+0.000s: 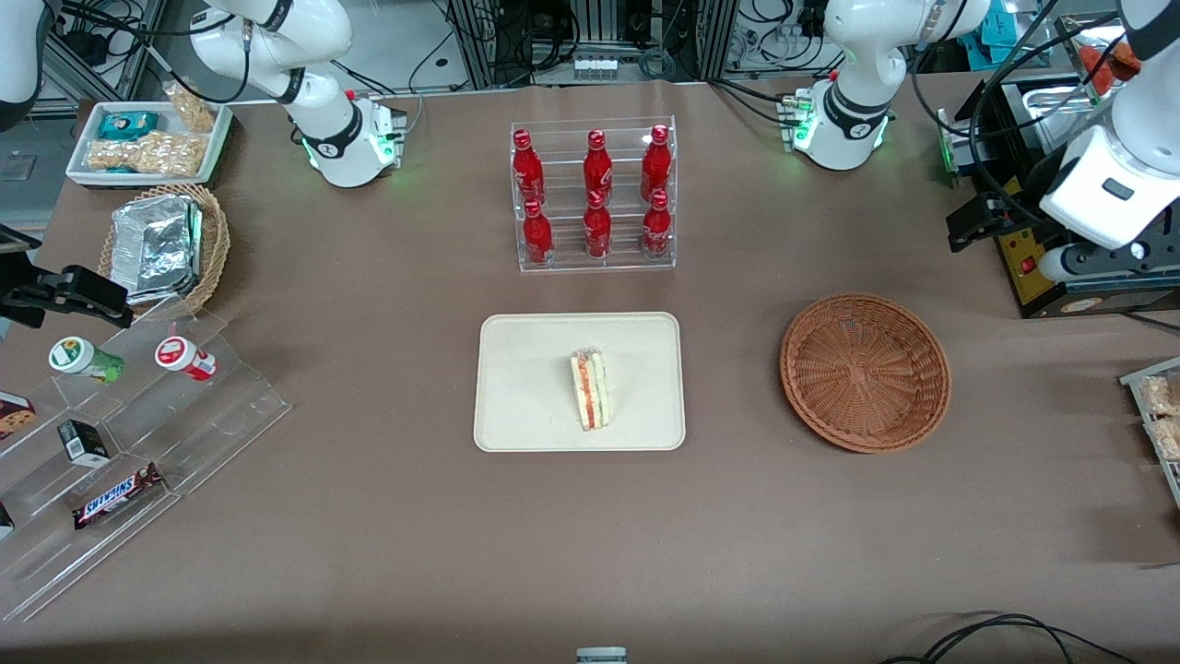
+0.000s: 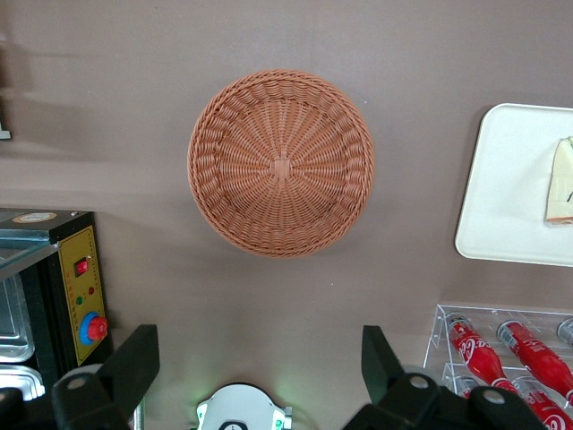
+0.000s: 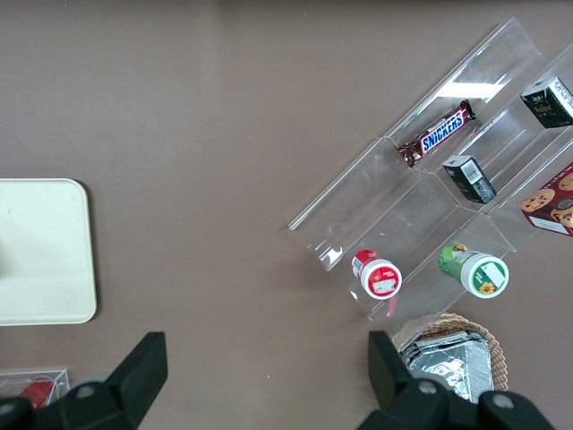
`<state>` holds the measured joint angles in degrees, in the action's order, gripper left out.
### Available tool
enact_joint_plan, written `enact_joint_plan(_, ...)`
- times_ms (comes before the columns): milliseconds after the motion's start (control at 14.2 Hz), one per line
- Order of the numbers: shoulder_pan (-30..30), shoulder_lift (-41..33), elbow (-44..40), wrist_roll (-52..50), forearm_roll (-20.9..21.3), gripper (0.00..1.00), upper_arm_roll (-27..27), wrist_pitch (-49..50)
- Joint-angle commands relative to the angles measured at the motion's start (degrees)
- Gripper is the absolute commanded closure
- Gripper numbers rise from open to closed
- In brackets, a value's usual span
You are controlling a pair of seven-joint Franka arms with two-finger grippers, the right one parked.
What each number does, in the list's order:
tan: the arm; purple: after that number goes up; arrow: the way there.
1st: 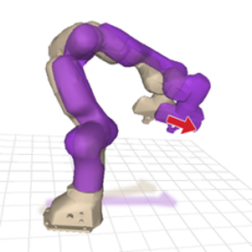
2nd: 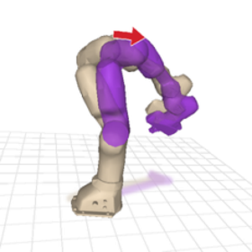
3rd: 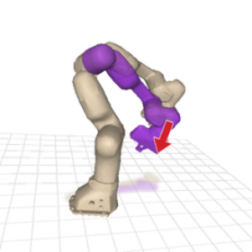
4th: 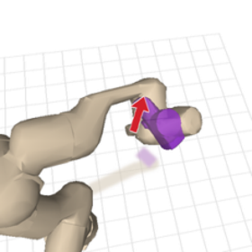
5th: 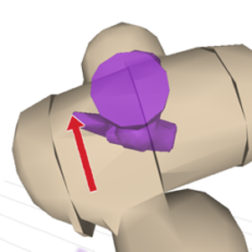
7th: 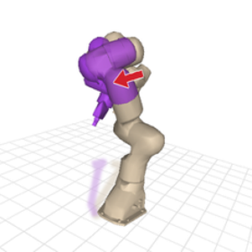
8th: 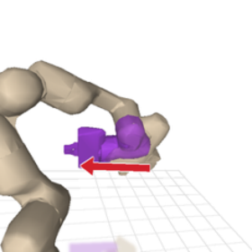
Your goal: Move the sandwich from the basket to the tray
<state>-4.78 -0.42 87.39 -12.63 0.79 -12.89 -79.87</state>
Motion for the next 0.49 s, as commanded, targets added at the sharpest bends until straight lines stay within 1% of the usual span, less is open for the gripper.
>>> enact_joint_plan(0,-0.41,-3.1,2.97,-0.02,-0.18,0.0,-0.03,-1.17)
enact_joint_plan(423,-0.85,-0.47,1.03,0.76,0.35,0.0,-0.29,-1.17)
